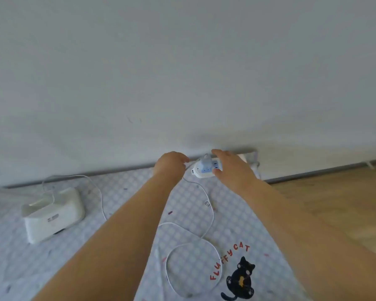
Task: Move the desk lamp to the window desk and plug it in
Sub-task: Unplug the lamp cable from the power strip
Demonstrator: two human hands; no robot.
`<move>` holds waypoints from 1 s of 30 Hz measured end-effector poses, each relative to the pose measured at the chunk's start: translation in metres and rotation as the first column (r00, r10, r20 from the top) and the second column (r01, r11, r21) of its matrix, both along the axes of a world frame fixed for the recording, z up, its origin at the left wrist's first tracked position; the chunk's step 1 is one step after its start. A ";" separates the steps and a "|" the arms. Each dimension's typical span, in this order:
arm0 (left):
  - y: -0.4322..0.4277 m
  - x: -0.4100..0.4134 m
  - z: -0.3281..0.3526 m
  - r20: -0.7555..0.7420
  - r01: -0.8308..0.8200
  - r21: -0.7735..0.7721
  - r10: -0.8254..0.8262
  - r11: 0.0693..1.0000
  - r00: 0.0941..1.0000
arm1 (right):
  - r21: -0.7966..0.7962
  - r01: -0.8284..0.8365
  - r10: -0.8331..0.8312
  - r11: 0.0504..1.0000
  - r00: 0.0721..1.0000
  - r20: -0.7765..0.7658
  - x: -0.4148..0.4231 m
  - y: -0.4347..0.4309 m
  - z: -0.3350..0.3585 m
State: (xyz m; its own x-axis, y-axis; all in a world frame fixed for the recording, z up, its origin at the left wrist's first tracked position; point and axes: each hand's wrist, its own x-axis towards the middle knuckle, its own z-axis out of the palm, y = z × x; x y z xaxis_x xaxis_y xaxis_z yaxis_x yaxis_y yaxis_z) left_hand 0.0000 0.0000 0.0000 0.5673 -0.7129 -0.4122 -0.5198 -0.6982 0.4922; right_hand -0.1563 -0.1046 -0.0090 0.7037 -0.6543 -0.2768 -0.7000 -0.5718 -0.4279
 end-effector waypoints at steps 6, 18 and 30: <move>-0.013 -0.005 -0.022 -0.054 -0.048 -0.030 0.047 0.998 0.997 | 0.022 -0.021 0.022 1.000 0.999 -0.037 0.014 -0.006 -0.015; -0.028 -0.015 -0.052 -0.094 -0.079 -0.027 0.076 0.997 0.993 | -0.086 -0.123 0.114 0.989 0.988 -0.105 0.029 -0.016 -0.024; -0.029 -0.012 -0.054 -0.204 -0.187 -0.055 0.173 0.981 0.964 | -0.138 -0.178 0.168 0.974 0.982 -0.082 0.034 -0.019 -0.024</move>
